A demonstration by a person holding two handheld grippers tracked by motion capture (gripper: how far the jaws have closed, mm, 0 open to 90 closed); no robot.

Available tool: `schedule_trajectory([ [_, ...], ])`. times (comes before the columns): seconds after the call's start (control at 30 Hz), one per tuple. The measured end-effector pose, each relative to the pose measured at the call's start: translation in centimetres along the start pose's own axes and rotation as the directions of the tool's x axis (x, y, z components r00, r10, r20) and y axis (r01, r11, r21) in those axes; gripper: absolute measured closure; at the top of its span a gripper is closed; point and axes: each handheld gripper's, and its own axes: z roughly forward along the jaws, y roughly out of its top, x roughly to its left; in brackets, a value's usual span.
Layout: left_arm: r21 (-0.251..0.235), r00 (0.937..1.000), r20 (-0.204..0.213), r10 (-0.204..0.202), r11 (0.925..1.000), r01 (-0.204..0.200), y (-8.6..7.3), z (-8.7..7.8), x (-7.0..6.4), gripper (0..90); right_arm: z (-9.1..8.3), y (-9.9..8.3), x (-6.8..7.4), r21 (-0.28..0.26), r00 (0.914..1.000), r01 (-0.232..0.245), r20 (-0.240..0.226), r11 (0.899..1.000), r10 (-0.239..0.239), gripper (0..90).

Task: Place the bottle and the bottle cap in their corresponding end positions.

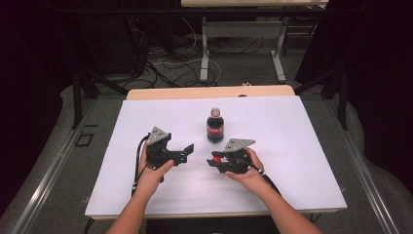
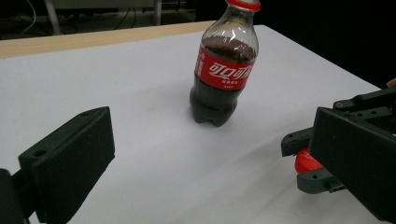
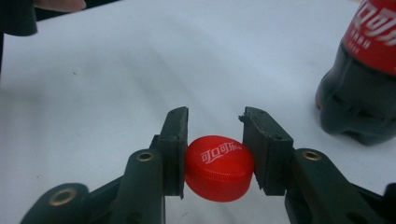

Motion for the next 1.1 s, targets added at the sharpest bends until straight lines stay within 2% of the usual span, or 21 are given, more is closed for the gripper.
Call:
schedule_trajectory([
  [0.03, 0.004, 0.9999, 0.007, -0.008, 1.0000, 0.008, -0.1, 0.0, -0.1, 0.7, 0.2, -0.2, -0.1, 0.009, 1.0000, 0.003, 0.004, 1.000, -0.003, 60.8],
  [0.07, 0.006, 1.0000, 0.003, 0.005, 1.0000, -0.005, -0.1, -0.1, 0.0, 0.7, 0.4, -0.4, -0.1, 0.009, 1.0000, 0.003, 0.006, 1.000, -0.003, 60.8],
  [0.1, 0.002, 1.0000, 0.004, 0.000, 1.0000, 0.000, -0.1, -0.1, 0.0, 0.7, 0.6, -0.5, -0.1, 0.016, 1.0000, -0.006, 0.008, 1.000, 0.006, 60.8],
  [0.2, -0.002, 1.0000, 0.004, -0.007, 1.0000, 0.007, -0.2, -0.2, 0.0, 0.7, 1.0, -0.8, -0.1, 0.072, 0.9999, -0.011, 0.004, 0.997, 0.011, 60.8],
  [0.3, -0.004, 1.0000, -0.002, 0.005, 1.0000, -0.005, -0.2, -0.2, 0.1, 0.7, 1.6, -1.2, 0.0, 0.071, 0.9998, -0.018, 0.004, 0.997, 0.017, 60.8],
  [0.43, -0.004, 1.0000, -0.001, -0.006, 1.0000, 0.006, -0.3, -0.3, 0.2, 0.8, 2.1, -1.4, 0.1, 0.117, 1.0000, -0.006, 0.002, 0.993, 0.006, 60.8],
  [0.5, -0.002, 1.0000, -0.005, 0.003, 1.0000, -0.003, -0.3, -0.3, 0.3, 0.8, 2.2, -1.3, 0.1, 0.120, 1.0000, -0.007, 0.004, 0.993, 0.006, 60.7],
  [0.63, -0.004, 0.9999, -0.009, -0.007, 1.0000, 0.007, -0.4, -0.3, 0.5, 0.8, 2.4, -1.4, 0.1, 0.119, 0.9999, -0.014, 0.011, 0.993, 0.013, 60.4],
  [0.7, -0.003, 0.9998, -0.006, -0.017, 0.9998, 0.017, -0.5, -0.2, 0.5, 0.8, 2.5, -1.3, 0.1, 0.145, 0.9998, -0.014, 0.013, 0.989, 0.012, 60.3],
  [0.73, 0.002, 0.9999, -0.010, -0.012, 0.9999, 0.012, -0.5, -0.3, 0.5, 0.8, 2.6, -1.3, 0.1, 0.146, 0.9998, -0.011, 0.017, 0.989, 0.008, 60.0],
  [0.77, -0.001, 0.9999, -0.010, -0.011, 0.9999, 0.011, -0.5, -0.3, 0.6, 0.8, 2.6, -1.3, 0.1, 0.168, 0.9998, -0.013, 0.014, 0.986, 0.011, 59.1],
  [0.8, -0.003, 0.9998, -0.012, -0.013, 0.9999, 0.013, -0.5, -0.3, 0.6, 0.8, 2.8, -1.3, 0.2, 0.150, 0.9998, -0.010, 0.019, 0.989, 0.007, 58.8],
  [0.83, -0.003, 0.9997, -0.012, -0.022, 0.9998, 0.022, -0.5, -0.3, 0.6, 0.8, 2.7, -1.3, 0.2, 0.166, 0.9999, 0.003, 0.015, 0.986, -0.005, 58.2],
  [0.9, -0.001, 0.9997, -0.014, -0.018, 0.9998, 0.018, -0.5, -0.3, 0.7, 0.9, 2.8, -1.3, 0.2, 0.151, 0.9998, -0.013, 0.020, 0.988, 0.010, 57.6],
  [0.93, -0.001, 0.9997, -0.015, -0.018, 0.9998, 0.018, -0.5, -0.4, 0.8, 0.9, 2.6, -1.2, 0.2, 0.172, 0.9998, -0.014, 0.013, 0.985, 0.012, 57.5],
  [1.07, -0.006, 0.9995, -0.013, -0.029, 0.9996, 0.029, -0.5, -0.3, 0.7, 0.9, 2.7, -1.3, 0.1, 0.159, 0.9998, -0.017, 0.014, 0.987, 0.015, 56.4],
  [1.1, -0.004, 0.9995, -0.013, -0.029, 0.9996, 0.029, -0.5, -0.3, 0.8, 0.9, 2.6, -1.2, 0.1, 0.172, 0.9998, -0.018, 0.010, 0.985, 0.016, 56.1],
])
